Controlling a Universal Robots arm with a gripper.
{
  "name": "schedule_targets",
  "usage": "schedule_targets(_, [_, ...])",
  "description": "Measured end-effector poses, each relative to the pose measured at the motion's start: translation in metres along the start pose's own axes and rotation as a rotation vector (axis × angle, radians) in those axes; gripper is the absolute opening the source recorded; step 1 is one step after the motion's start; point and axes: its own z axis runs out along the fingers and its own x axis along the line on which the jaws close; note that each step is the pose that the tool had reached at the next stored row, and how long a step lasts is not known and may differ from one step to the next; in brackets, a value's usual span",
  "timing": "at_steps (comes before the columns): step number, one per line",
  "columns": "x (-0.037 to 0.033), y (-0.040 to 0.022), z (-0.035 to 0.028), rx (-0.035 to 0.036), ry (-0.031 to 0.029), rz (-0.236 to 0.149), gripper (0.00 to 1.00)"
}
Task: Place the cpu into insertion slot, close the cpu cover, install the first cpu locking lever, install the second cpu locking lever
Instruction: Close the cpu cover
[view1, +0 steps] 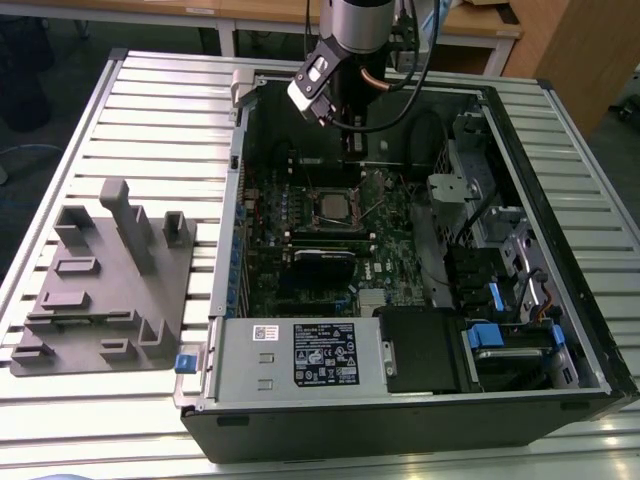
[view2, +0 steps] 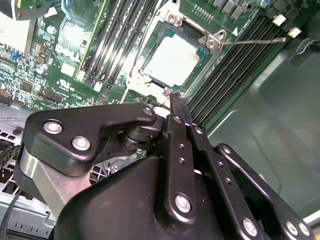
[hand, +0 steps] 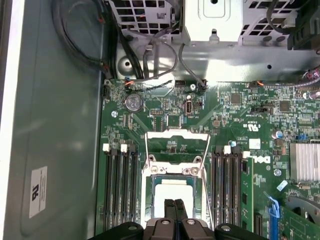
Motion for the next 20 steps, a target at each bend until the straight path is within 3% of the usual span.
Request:
schedule_targets(10, [0.0000, 0.0015, 0.0001, -0.0001, 0.0001, 0.000, 0.11])
schedule_targets(20, [0.0001, 0.0167, 0.0013, 0.0000, 0.0001, 0.000, 0.11])
